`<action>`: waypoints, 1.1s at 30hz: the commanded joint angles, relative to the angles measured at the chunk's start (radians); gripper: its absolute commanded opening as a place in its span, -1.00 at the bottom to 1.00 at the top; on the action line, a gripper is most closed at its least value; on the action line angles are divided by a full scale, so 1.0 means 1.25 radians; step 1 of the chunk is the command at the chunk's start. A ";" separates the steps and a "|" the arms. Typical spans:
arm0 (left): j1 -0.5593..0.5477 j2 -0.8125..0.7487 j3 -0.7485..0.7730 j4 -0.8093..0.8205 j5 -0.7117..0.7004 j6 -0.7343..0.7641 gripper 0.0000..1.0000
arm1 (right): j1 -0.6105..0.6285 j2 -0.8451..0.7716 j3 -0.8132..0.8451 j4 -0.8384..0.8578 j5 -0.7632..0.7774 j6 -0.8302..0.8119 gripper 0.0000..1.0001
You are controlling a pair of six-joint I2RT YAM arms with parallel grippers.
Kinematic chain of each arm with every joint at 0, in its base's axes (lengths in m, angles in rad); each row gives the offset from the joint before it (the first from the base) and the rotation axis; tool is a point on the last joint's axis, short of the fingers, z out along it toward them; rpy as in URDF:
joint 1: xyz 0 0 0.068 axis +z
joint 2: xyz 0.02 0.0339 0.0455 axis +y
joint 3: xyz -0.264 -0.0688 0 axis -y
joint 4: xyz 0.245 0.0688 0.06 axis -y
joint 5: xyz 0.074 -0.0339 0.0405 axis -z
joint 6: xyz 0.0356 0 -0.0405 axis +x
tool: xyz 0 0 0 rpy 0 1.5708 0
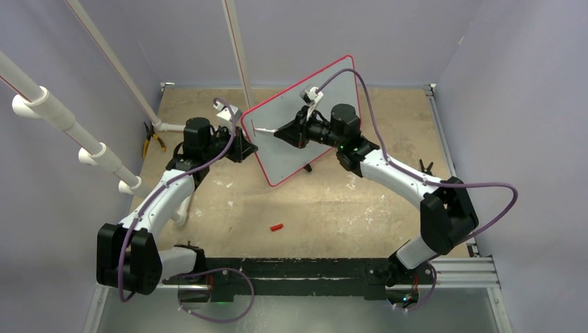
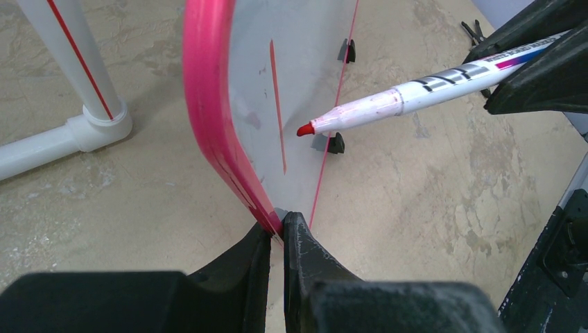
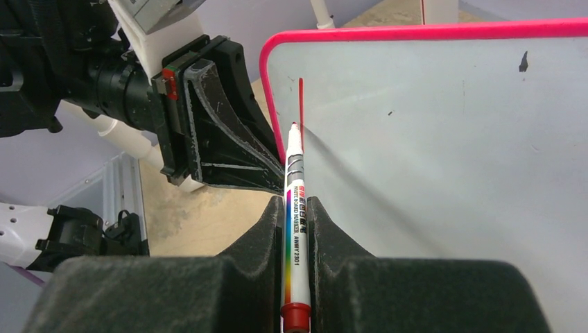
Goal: Write a sentence on the whiteboard
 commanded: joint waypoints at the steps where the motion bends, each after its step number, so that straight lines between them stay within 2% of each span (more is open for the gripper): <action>1: 0.003 -0.004 0.023 0.027 -0.013 0.033 -1.00 | 0.002 0.006 0.042 0.022 0.016 -0.004 -1.00; 33: 0.003 -0.005 0.023 0.027 -0.013 0.034 -1.00 | 0.002 -0.003 0.033 -0.010 0.153 0.005 -1.00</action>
